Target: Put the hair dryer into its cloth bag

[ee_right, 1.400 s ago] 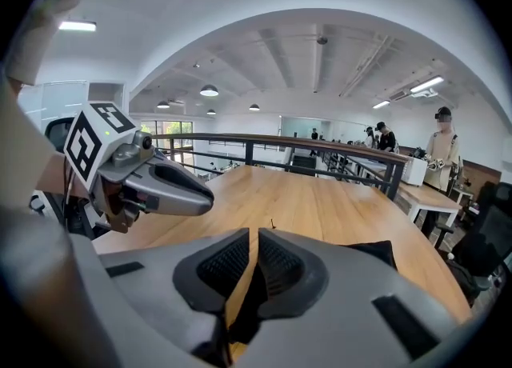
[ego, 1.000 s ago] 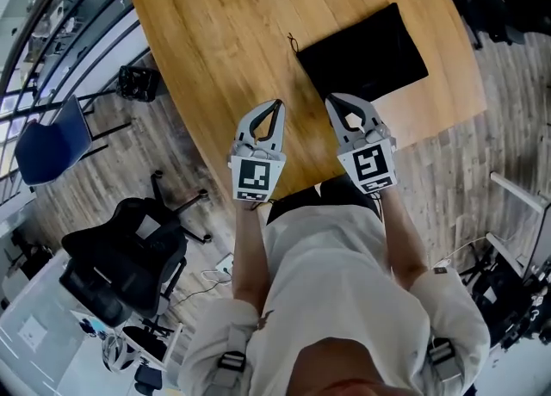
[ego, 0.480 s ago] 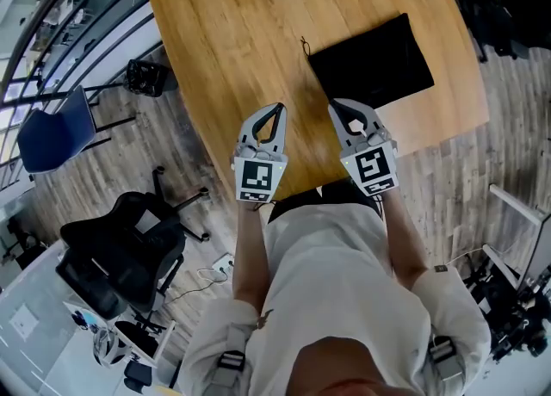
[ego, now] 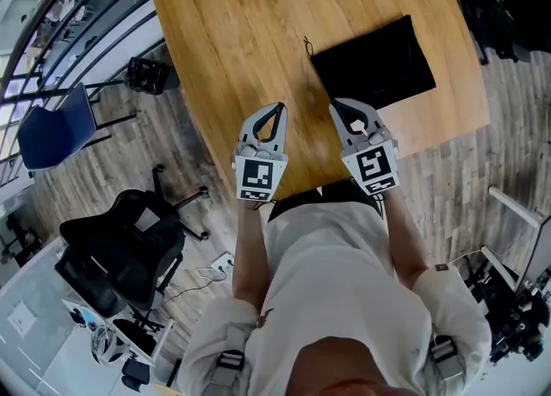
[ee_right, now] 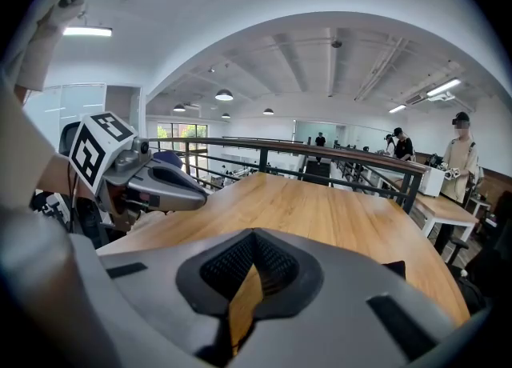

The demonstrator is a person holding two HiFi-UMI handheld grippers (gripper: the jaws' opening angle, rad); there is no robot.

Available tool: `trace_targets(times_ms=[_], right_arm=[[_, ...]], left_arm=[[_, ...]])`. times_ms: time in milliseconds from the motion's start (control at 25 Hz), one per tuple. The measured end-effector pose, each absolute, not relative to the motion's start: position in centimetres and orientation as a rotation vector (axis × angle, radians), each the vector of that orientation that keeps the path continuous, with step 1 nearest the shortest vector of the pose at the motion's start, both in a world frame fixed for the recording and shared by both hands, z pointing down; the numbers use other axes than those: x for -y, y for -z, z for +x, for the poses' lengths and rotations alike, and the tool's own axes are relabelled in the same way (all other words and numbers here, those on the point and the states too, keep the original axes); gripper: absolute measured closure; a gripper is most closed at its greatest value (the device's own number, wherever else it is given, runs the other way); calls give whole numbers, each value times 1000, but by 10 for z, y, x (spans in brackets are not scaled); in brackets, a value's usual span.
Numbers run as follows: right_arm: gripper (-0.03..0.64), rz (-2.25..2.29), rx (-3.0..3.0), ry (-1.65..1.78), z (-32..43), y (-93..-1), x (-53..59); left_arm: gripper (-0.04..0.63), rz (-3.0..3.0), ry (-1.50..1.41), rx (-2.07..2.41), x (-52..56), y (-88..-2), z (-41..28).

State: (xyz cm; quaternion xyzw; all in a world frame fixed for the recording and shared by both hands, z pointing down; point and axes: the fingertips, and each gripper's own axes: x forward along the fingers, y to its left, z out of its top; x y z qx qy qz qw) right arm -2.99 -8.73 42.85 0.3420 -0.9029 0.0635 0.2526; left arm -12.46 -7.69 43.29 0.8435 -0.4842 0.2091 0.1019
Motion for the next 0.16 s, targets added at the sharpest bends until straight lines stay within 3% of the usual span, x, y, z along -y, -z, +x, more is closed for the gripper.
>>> trace_targets(times_ms=[160], right_arm=[[597,931,2457,-170,-30,-429,90]], left_arm=[[577,2493,-619,1431,79,-434,-124]])
